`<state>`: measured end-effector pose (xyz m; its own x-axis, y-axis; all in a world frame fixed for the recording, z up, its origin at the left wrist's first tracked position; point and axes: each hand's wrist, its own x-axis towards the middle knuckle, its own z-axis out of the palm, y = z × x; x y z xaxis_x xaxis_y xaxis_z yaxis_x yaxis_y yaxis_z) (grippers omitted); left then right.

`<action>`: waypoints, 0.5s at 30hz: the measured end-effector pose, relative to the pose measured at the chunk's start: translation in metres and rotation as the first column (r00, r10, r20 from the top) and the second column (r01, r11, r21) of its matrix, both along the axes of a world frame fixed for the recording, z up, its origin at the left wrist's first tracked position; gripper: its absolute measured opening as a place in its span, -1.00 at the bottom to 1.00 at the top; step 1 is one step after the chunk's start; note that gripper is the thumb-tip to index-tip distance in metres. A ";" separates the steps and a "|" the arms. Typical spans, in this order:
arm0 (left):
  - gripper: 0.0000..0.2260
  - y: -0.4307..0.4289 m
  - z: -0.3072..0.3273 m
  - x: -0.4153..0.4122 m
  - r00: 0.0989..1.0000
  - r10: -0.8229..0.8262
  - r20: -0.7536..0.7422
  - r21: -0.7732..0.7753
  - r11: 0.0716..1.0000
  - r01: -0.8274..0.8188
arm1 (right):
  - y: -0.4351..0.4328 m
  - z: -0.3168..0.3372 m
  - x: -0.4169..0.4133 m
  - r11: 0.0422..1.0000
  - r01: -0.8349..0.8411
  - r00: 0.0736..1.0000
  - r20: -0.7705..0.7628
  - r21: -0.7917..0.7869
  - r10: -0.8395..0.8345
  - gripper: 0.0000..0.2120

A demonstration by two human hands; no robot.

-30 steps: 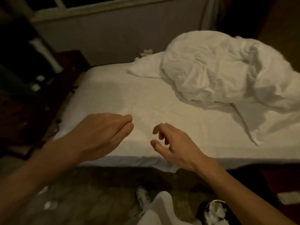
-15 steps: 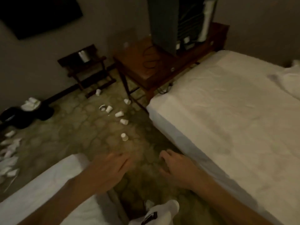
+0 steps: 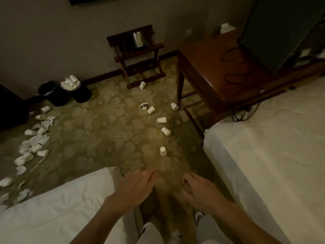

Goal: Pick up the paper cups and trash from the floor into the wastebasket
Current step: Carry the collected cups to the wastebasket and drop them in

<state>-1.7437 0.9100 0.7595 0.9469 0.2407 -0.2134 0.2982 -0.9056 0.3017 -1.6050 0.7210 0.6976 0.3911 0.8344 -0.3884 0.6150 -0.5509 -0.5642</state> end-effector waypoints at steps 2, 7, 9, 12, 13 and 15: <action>-0.70 0.026 -0.020 0.024 0.988 0.122 0.092 -0.047 0.992 -0.118 | 0.032 -0.018 0.026 0.999 -0.024 0.999 -0.027 -0.035 0.023 -0.88; -0.65 0.086 -0.059 0.081 0.945 0.311 -0.099 -0.103 0.942 -0.321 | 0.116 -0.060 0.094 0.991 -0.063 0.987 -0.156 -0.118 0.045 -0.92; -0.68 0.113 -0.065 0.104 0.914 0.379 -0.144 -0.180 0.898 -0.401 | 0.152 -0.070 0.118 0.985 -0.084 0.980 -0.189 -0.148 0.055 -0.94; -0.70 0.154 -0.088 0.134 0.890 0.399 -0.220 -0.178 0.881 -0.439 | 0.203 -0.086 0.154 0.973 -0.119 0.976 -0.205 -0.200 0.077 -0.90; -0.72 0.167 -0.098 0.144 0.880 0.391 -0.270 -0.174 0.879 -0.444 | 0.219 -0.092 0.164 0.968 -0.119 0.977 -0.198 -0.219 0.076 -0.86; -0.76 0.190 -0.129 0.162 0.864 0.372 -0.341 -0.196 0.870 -0.452 | 0.249 -0.108 0.184 0.956 -0.119 0.980 -0.189 -0.268 0.069 -0.74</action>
